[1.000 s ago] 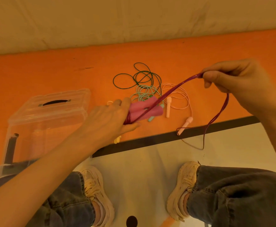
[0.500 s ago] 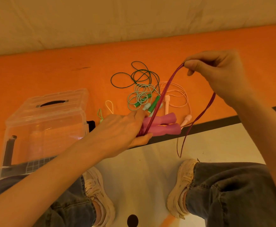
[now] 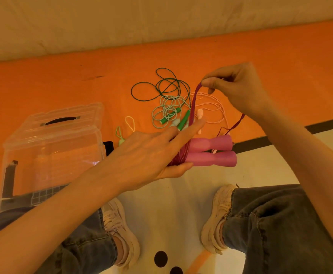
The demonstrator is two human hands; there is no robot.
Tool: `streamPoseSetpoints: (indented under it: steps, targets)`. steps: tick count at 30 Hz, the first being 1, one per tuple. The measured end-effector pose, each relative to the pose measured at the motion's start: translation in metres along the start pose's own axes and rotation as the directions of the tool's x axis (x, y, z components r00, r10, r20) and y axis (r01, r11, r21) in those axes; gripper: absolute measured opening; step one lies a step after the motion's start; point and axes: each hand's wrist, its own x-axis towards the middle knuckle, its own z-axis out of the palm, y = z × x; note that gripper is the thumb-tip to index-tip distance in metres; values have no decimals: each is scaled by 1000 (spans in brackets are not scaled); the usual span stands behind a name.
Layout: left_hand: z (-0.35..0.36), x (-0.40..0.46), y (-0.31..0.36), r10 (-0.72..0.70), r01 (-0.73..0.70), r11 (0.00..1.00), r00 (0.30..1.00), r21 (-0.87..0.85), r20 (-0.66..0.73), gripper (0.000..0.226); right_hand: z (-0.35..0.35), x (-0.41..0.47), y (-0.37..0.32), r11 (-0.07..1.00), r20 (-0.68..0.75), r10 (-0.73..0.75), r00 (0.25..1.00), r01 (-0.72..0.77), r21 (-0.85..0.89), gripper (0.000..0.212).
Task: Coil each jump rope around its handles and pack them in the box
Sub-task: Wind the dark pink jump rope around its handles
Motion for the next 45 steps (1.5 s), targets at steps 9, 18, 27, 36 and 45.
streamPoseSetpoints:
  steps: [9, 18, 27, 36, 45]
  targets:
    - [-9, 3, 3, -63, 63, 992, 998, -114, 10, 50, 9, 2, 7, 996, 76, 82, 994, -84, 22, 7]
    - [-10, 4, 6, -75, 68, 988, 996, -136, -45, 39, 8, 0, 6, 993, 90, 115, 989, -118, 27, 14]
    - [-13, 1, -18, -410, 205, 755, 889, -622, -205, 25, -5, -5, 10, 965, 87, 232, 969, -240, 106, 12]
    - [-14, 5, -10, -516, 225, 507, 853, -832, -83, 53, -12, -10, 15, 947, 194, 320, 927, -313, -66, 17]
    - [-9, 7, -21, -674, 303, 506, 723, -807, -151, 46, -11, -15, 2, 939, 402, 332, 854, -338, -59, 27]
